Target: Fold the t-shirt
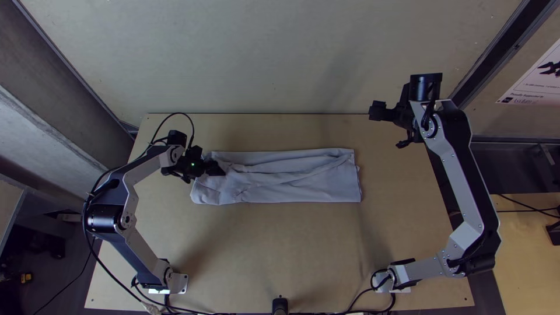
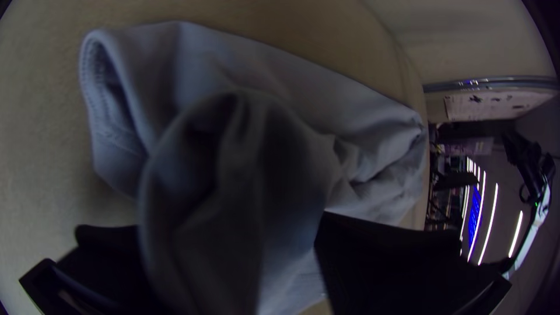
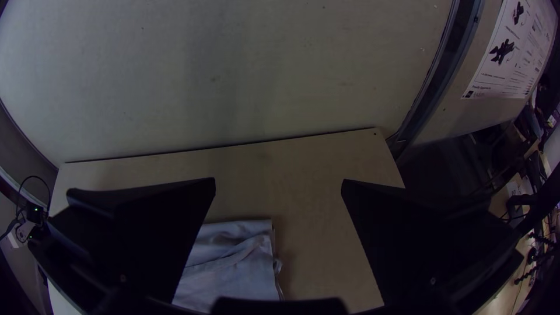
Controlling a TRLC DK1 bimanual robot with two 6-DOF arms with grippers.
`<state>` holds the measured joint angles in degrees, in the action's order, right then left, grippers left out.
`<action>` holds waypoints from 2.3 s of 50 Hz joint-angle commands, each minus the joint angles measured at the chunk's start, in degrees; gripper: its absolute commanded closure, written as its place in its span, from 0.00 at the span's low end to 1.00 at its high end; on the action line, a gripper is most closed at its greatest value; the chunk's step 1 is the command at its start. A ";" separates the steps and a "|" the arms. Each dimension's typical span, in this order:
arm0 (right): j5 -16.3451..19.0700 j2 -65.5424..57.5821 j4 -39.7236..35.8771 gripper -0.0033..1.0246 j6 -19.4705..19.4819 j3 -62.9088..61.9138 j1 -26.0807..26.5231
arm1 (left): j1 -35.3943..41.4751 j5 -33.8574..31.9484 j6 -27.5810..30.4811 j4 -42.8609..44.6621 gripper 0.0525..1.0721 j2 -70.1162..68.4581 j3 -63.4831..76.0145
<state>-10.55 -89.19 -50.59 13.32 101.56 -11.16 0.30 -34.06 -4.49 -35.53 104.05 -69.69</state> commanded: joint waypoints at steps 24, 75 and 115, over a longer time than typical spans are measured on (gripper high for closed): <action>-0.09 -3.80 0.75 0.04 0.83 2.94 -0.80 | -15.06 10.60 8.01 -6.75 0.98 -0.25 -3.26; 0.00 -5.73 1.63 0.04 1.27 4.26 -1.23 | -19.19 40.92 35.96 -24.06 0.98 -11.85 -27.96; 0.00 0.33 1.11 0.04 1.00 -1.45 2.37 | 18.69 64.12 10.29 -35.22 0.97 -6.05 -26.11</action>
<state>-10.55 -90.98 -49.54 13.52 101.86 -9.54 16.14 29.26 10.63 -68.18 95.09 -93.54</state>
